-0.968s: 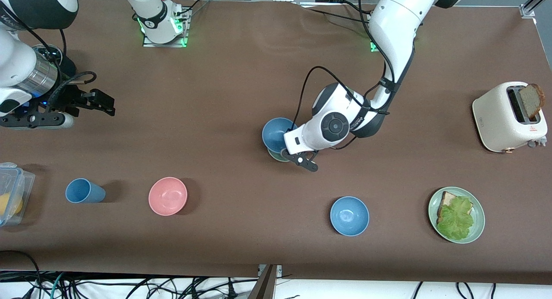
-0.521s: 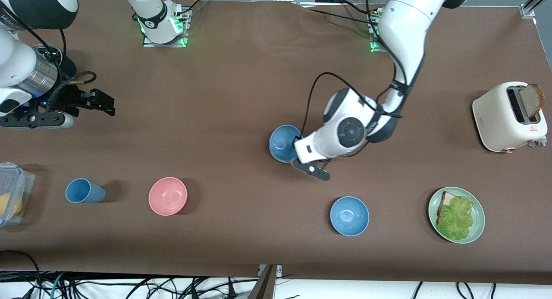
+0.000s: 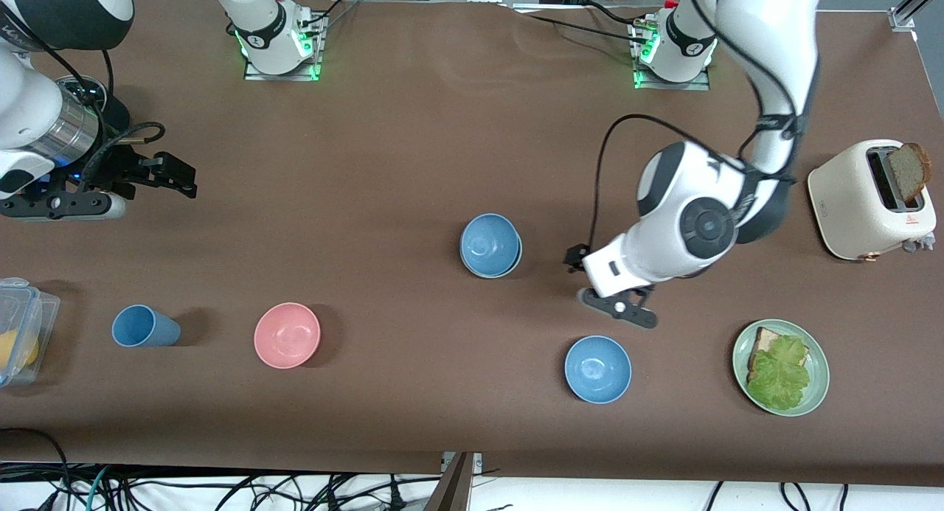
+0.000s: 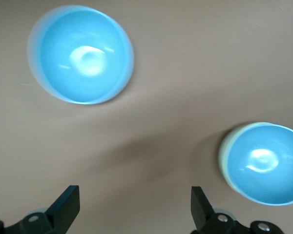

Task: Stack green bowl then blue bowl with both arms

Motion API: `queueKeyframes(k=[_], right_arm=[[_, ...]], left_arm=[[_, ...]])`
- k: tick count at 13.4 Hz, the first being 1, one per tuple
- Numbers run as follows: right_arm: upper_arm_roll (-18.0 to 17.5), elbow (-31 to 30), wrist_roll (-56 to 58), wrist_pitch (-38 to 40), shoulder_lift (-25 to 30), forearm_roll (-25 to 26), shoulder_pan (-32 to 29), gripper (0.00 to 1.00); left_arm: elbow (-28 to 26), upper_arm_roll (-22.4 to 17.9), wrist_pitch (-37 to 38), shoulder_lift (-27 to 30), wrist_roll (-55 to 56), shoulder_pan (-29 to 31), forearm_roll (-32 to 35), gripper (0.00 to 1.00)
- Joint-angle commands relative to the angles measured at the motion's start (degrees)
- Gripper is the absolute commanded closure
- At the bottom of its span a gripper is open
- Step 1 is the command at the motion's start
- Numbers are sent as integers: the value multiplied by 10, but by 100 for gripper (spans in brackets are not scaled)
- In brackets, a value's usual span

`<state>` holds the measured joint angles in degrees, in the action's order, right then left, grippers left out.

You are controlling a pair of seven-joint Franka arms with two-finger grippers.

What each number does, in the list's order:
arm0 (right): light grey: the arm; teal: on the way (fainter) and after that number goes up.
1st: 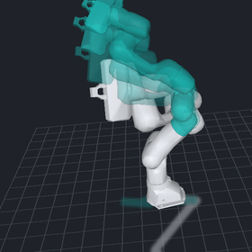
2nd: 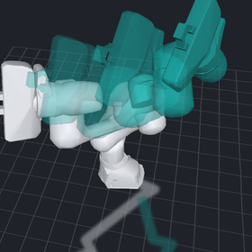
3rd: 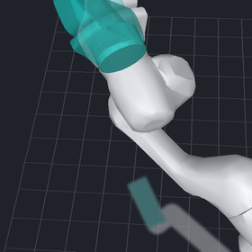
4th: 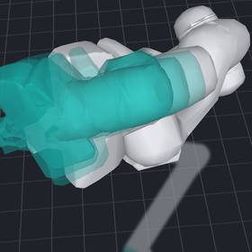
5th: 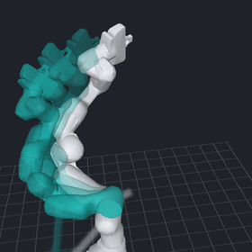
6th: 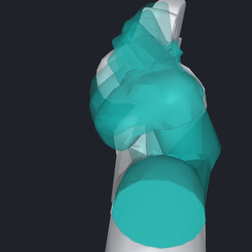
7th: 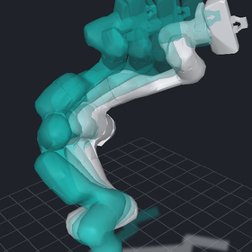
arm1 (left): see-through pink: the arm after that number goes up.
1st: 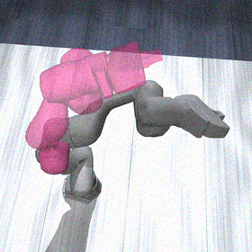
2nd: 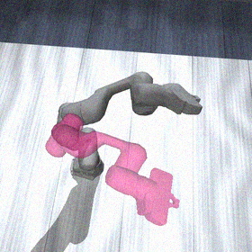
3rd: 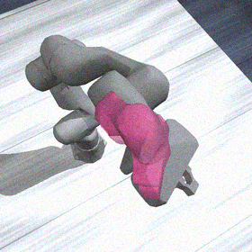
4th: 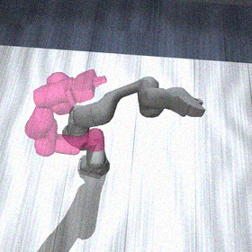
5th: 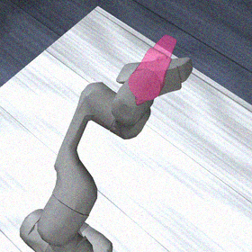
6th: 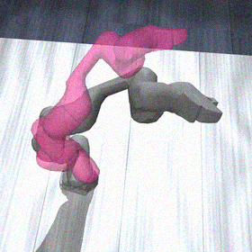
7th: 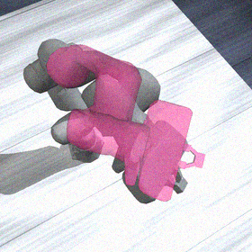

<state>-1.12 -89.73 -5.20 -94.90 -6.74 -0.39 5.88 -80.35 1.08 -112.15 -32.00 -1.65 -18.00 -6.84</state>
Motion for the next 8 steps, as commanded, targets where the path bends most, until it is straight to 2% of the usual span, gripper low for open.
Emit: queueKeyframes(k=[1,3,4,5,7,8], right_arm=[[-1,8,8,12,2,5,-1,0],[-1,8,8,13,2,5,-1,0],[-1,8,8,12,2,4,-1,0],[-1,8,8,13,2,5,-1,0],[0,8,8,12,2,5,-1,0],[0,8,8,12,2,5,-2,0]], left_arm=[[-10,-46,28,53,-13,13,17,0],[-21,-46,70,104,-13,69,18,0],[-44,-45,103,139,-16,101,17,0],[-76,-46,128,179,-16,117,20,0],[-139,-46,130,237,-23,126,86,0],[-176,-46,124,270,-23,128,96,0]])
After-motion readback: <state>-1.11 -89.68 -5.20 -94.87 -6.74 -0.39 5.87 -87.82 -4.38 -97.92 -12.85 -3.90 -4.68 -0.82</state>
